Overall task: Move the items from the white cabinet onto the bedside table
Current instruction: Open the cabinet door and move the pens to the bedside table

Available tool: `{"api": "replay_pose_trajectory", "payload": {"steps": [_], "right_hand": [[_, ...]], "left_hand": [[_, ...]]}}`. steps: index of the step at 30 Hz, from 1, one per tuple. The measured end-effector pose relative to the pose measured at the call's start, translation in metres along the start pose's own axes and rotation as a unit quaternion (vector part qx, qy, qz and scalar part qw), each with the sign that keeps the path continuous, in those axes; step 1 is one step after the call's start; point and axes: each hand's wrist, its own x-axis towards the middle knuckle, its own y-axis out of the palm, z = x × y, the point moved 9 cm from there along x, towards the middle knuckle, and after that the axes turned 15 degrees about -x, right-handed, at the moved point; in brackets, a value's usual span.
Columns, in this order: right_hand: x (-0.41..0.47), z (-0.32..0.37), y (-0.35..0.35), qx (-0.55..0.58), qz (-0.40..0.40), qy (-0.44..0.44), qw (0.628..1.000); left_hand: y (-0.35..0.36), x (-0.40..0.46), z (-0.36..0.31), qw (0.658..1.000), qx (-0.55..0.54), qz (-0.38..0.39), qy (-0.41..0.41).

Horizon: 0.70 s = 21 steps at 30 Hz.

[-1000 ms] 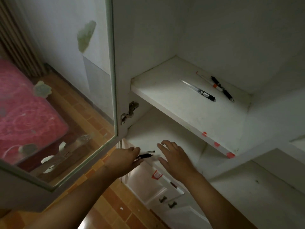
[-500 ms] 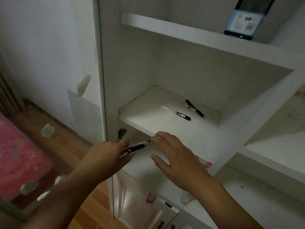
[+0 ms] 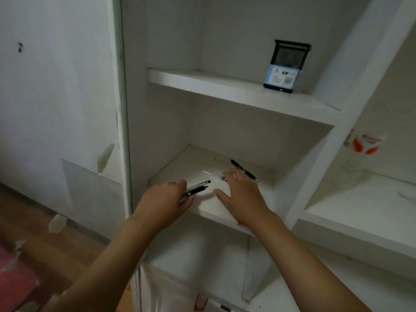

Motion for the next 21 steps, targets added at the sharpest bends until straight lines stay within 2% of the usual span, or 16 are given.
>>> {"api": "replay_pose_trajectory", "payload": {"steps": [5, 10, 16, 21], "right_hand": [[0.037, -0.029, 0.021, 0.008, 0.035, 0.121, 0.992], [0.062, -0.051, 0.043, 0.012, 0.125, 0.198, 0.972], [0.078, -0.054, 0.056, -0.008, 0.167, 0.203, 0.965], [0.086, -0.039, 0.051, -0.042, 0.102, 0.142, 0.984]], "left_hand": [[0.006, 0.011, 0.005, 1.000, -0.022, 0.012, 0.004], [-0.003, 0.002, 0.016, 0.999, -0.046, -0.017, 0.002], [-0.014, -0.009, 0.023, 0.999, -0.029, -0.027, -0.022], [-0.020, -0.017, 0.021, 0.999, -0.017, -0.028, -0.039]]}}
